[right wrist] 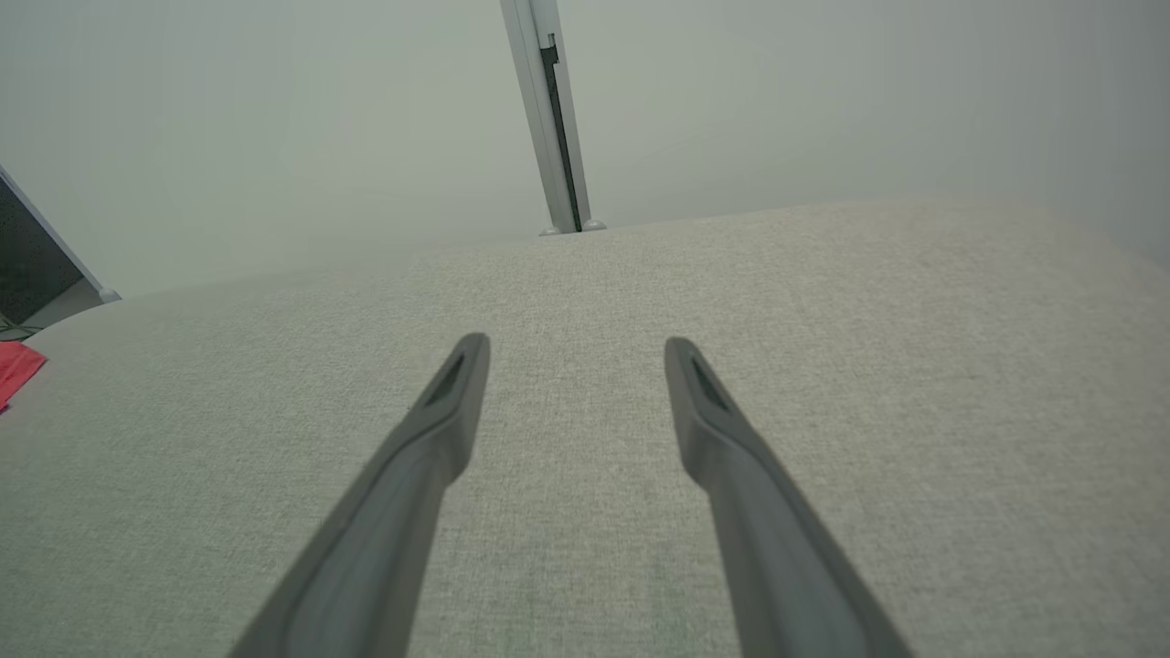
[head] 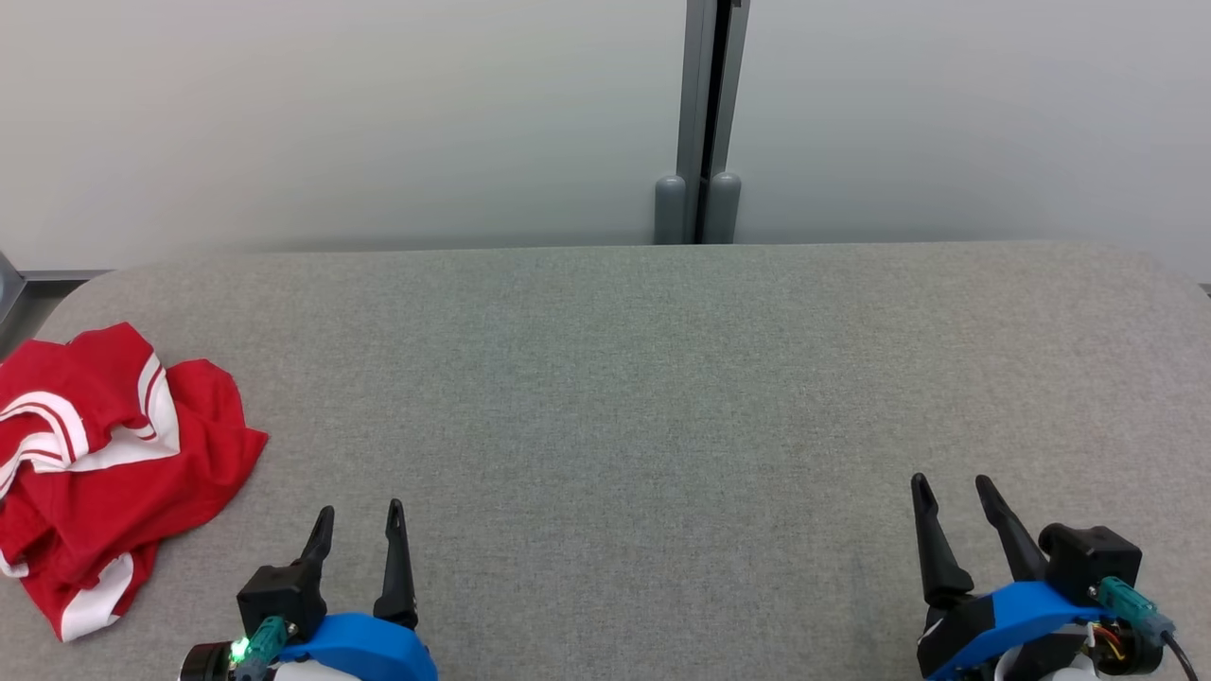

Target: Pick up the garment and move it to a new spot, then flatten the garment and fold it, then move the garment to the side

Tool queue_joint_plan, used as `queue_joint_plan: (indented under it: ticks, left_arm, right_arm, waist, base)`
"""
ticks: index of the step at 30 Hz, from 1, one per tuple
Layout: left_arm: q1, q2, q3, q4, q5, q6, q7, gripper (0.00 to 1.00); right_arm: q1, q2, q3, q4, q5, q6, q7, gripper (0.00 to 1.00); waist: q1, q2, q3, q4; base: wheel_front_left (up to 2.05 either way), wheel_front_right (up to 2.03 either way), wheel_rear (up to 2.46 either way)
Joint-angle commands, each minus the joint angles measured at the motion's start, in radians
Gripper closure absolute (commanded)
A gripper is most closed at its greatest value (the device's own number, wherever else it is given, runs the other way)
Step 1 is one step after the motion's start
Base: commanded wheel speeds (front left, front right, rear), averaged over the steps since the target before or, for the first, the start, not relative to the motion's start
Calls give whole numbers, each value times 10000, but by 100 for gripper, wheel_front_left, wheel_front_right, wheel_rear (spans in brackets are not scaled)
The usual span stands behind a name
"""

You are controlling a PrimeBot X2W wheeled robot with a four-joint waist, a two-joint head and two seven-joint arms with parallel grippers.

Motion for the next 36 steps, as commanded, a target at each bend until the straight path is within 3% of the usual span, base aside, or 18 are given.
queue_joint_plan:
  ticks: [1,14,23,36]
  left_arm:
    - [0,31,-56,3,213,89,-96,0]
    - [19,-36,19,43,1038,179,-342,0]
    - [-135,-92,75,139,1503,287,-484,0]
    - [19,-125,825,118,1560,398,-528,0]
  right_arm:
    - [-43,-30,12,24,-257,23,-99,0]
    - [-203,-39,-25,40,-1204,26,-345,0]
    - [-169,-42,-12,135,-1814,26,-487,0]
    - [-247,-46,368,195,-1838,24,-540,0]
  waist:
    - [0,-1,8,3]
    - [0,-1,12,73]
    - [0,-1,202,674]
    - [0,-1,402,3410]
  base:
    - [0,0,0]
    - [0,0,0]
    - [0,0,0]
    - [0,0,0]
